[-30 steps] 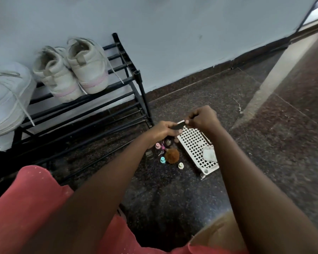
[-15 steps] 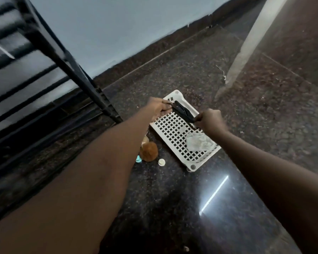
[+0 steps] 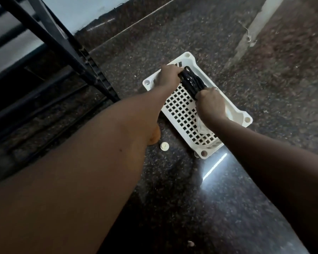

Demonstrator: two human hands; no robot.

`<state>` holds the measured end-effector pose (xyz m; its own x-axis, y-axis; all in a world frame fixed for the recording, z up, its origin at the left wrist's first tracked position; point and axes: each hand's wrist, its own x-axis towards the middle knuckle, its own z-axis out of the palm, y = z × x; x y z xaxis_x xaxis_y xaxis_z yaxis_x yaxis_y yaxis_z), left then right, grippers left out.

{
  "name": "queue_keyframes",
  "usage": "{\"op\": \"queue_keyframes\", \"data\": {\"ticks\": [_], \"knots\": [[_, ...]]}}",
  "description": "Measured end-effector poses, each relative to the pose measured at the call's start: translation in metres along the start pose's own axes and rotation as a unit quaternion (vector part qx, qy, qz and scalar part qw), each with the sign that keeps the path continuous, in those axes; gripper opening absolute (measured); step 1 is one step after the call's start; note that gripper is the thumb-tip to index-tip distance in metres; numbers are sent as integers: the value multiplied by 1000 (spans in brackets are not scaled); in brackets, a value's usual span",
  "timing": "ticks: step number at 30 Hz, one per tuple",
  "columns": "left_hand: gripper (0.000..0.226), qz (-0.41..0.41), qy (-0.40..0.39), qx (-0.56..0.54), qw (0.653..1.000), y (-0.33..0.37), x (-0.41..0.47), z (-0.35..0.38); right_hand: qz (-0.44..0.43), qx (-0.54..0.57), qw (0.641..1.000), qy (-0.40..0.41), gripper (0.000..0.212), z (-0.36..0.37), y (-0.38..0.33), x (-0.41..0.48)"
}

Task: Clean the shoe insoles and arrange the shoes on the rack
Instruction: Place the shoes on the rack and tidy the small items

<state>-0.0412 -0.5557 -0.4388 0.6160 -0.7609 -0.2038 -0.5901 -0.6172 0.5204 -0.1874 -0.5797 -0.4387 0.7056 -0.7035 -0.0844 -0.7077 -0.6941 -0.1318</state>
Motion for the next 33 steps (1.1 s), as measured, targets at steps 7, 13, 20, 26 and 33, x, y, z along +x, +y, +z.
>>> {"op": "queue_keyframes", "data": {"ticks": [7, 13, 20, 26, 33], "knots": [[28, 8, -1, 33, 999, -9, -15, -31, 147, 136, 977, 73, 26, -32, 6, 13], [30, 34, 17, -16, 999, -31, -57, -82, 254, 198, 944, 74, 28, -68, 6, 14], [24, -57, 38, -50, 996, -92, -154, -84, 143, 203, 968, -36, 19, -44, -78, -44], [22, -93, 28, -28, 995, -125, -178, -48, 3, 204, 968, -146, 33, -9, -126, -62], [27, -123, 90, -12, 988, -123, -150, -38, -53, 132, 966, -218, 40, 28, -133, -56]]}}
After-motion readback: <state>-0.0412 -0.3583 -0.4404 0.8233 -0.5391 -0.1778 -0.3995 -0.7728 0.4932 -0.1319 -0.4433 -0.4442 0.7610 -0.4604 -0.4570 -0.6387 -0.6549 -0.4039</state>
